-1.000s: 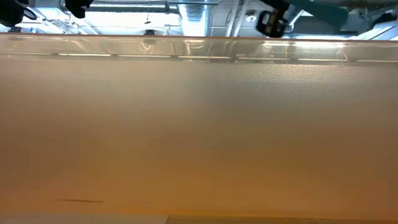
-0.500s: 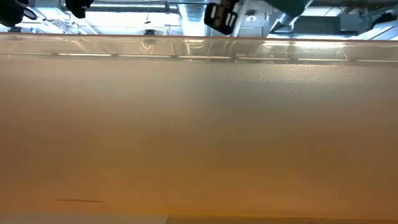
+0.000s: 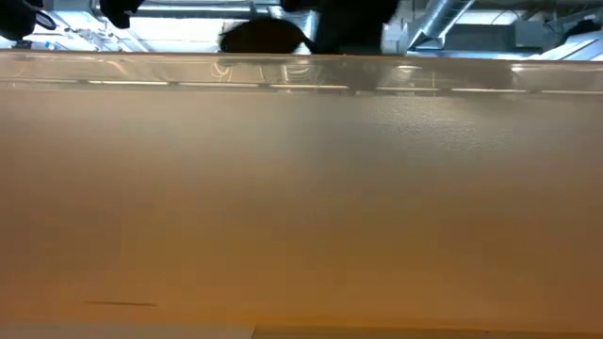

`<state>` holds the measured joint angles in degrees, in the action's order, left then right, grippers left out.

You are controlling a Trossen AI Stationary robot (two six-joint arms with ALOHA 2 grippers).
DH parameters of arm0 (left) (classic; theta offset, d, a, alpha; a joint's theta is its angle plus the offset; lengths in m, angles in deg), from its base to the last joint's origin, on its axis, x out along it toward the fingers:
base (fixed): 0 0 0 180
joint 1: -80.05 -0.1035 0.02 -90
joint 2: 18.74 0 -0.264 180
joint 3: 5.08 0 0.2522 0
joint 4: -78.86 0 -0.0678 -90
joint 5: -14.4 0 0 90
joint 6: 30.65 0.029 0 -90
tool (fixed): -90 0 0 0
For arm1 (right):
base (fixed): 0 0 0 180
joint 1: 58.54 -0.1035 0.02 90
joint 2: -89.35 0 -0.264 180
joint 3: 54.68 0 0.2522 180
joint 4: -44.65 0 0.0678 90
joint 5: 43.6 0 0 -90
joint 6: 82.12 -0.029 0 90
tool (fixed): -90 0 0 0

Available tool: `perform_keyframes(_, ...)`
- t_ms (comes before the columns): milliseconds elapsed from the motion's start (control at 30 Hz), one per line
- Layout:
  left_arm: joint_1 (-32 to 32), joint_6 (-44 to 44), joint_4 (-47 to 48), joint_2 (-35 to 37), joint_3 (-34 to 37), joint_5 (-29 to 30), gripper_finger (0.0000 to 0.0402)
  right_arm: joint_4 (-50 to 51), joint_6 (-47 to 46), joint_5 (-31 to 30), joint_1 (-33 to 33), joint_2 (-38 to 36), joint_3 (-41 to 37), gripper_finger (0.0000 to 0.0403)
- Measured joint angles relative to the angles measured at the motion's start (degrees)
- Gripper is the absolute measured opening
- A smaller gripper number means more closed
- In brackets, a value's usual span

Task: Pick & Place Food Item
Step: Put the black spoon into the orange bin

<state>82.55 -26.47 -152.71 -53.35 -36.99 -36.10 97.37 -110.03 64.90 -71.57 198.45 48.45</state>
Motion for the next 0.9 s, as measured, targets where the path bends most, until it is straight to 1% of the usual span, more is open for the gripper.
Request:
perform_keyframes(67, 0.0, 0.0, 1.0, 0.0, 0.0, 0.0, 0.0254, 1.4, 0.0, -2.0, -1.3, 0.0, -0.1, 0.0001)
perform_keyframes(200, 0.0, 0.0, 2.1, 0.0, 0.0, 0.0, 0.0254, 0.9, -0.9, -5.1, -3.9, 0.9, -0.4, 0.0001)
perform_keyframes(267, 0.0, 0.0, 2.4, 0.0, 0.0, 0.0, 0.0254, 1.7, -1.1, -5.3, -4.1, 1.2, -0.8, 0.0001)
perform_keyframes(433, 0.0, 0.0, 2.4, 0.0, 0.0, 0.0, 0.0254, 0.2, -0.6, -8.2, -3.7, 0.9, -0.6, 0.0001)
perform_keyframes(667, 0.0, 0.0, 2.3, 0.0, 0.0, 0.0, 0.0254, -2.1, 3.2, -6.7, -3.3, 2.4, -0.7, 0.0001)
perform_keyframes(900, 0.0, 0.0, 2.3, 0.0, 0.0, -0.1, 0.0254, -5.5, 4.4, -5.3, -3.2, 3.4, -0.6, 0.0001)
